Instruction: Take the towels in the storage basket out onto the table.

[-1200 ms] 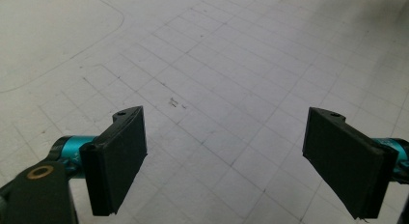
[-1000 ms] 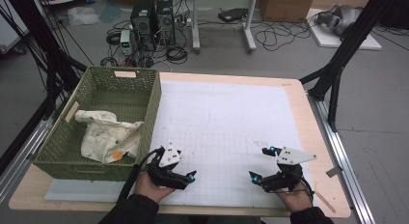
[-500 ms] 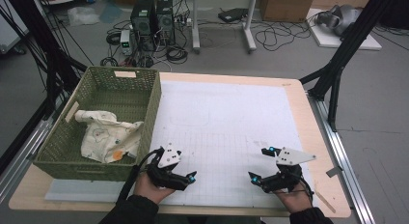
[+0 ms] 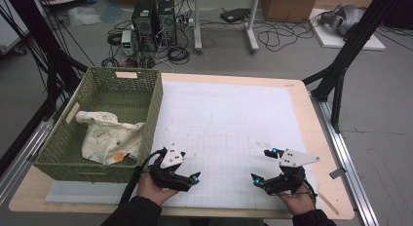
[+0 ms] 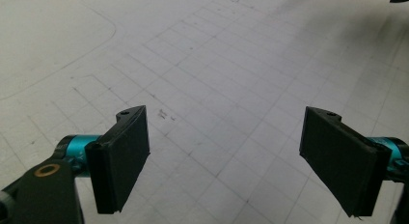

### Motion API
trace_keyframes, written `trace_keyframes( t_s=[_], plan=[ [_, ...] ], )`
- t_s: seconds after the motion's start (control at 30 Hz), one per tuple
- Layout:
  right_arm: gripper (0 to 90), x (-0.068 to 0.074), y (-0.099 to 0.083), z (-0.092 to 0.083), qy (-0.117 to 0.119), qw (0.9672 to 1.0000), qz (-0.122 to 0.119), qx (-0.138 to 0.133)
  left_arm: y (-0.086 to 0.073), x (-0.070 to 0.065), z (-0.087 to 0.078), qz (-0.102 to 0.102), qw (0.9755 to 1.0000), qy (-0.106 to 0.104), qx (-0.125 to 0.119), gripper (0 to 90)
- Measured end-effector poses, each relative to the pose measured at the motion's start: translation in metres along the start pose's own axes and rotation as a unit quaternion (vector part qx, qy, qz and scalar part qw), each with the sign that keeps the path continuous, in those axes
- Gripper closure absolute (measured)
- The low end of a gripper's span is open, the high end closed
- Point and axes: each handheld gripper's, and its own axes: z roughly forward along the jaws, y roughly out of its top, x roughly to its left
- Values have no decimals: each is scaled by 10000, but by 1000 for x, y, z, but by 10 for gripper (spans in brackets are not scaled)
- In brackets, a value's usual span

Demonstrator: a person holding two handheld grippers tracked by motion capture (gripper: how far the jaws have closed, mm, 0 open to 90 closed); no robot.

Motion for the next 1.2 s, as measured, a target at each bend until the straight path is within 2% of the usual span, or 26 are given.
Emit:
trace_keyframes(
  t_s=[0.37,0.4,0.63,0.87,0.93,0.97,1.2],
  plan=[
    [47,0,1,-4,-8,9999,72,-117,25,-4,-15,-17,9993,-219,-287,210],
    [47,0,1,-5,-9,9998,105,-139,31,-5,-19,-14,9990,-299,-344,217],
    [47,-1,3,-2,25,9999,77,-112,46,0,-27,-11,9984,-452,-344,235],
    [47,-1,3,-2,32,9999,93,-100,59,6,-37,-10,9982,-502,-340,242],
    [47,-1,3,-2,31,9999,106,-97,62,10,-40,-27,9979,-560,-327,255],
    [47,-2,2,-2,25,9999,113,-114,64,13,-41,-145,9971,-682,-320,264],
    [47,-2,2,-2,48,9999,112,-103,75,22,-50,-121,9969,-729,-256,268]
  ],
)
